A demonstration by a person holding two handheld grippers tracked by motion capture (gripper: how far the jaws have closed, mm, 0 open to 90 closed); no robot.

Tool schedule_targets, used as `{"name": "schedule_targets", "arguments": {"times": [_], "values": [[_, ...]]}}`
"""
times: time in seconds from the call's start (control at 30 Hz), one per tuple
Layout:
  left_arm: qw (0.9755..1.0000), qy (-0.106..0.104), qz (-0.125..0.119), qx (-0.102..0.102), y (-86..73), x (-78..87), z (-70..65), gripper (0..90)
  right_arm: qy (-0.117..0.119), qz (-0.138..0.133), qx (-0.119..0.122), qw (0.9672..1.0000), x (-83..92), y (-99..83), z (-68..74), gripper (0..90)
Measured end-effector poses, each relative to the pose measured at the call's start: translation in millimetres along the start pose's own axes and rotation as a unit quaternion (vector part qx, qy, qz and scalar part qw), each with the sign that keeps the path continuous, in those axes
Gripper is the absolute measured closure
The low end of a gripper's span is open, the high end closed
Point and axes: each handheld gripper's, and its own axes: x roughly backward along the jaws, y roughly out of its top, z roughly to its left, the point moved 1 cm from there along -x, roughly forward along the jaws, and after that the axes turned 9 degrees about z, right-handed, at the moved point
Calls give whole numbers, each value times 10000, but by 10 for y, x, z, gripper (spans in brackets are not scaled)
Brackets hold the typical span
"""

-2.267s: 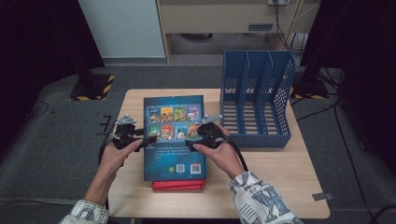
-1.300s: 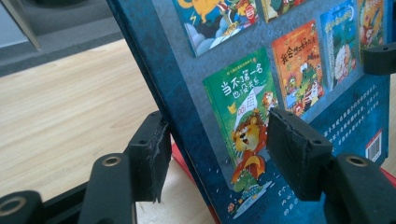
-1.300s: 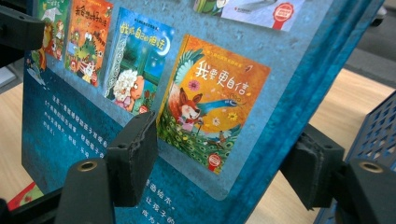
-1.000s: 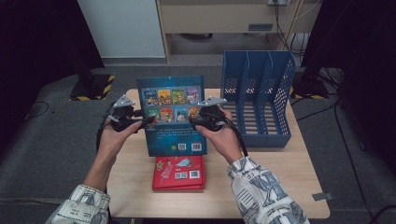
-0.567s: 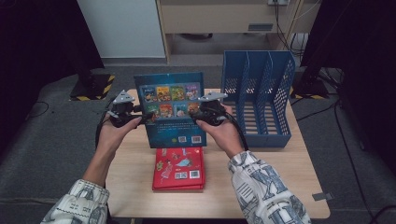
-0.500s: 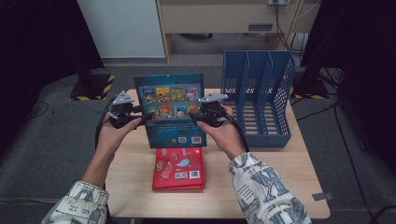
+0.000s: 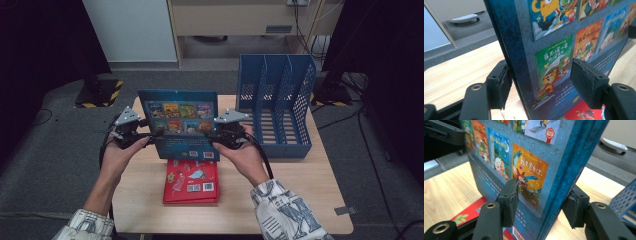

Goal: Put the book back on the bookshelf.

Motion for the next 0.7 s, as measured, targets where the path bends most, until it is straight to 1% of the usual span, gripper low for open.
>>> {"name": "schedule_targets", "arguments": {"times": [0.1,0.13,0.27,0.3,0.43,0.5,0.53,0.6,0.63,0.67,0.7], "values": [[10000,-30,10,-1,-10,20,7,336,78,-56,-8,10000,29,-18,30,528],[10000,-53,11,-2,-12,24,9,333,126,-53,59,9999,50,-30,46,536],[10000,-83,20,-28,-13,23,4,313,201,-86,96,9997,90,-60,87,541],[9999,-89,55,-76,-9,29,0,312,206,-83,133,9997,100,-67,96,542],[9999,-94,75,-107,-8,35,-4,307,296,-96,208,9993,126,-76,117,548],[9999,-96,69,-114,-9,34,-3,305,376,-93,254,9989,139,-71,128,550],[9998,-145,36,-111,-6,30,-2,307,472,-139,290,9984,145,-58,134,561],[9998,-154,22,-113,-4,25,-3,307,587,-215,294,9976,151,-36,147,585],[9998,-167,4,-118,-1,19,-5,307,587,-215,294,9976,151,-36,147,585],[9998,-185,-2,-122,1,13,-5,295,688,-294,321,9967,151,0,179,593],[9997,-200,-13,-122,1,9,-5,295,688,-294,321,9967,151,0,179,593]]}}
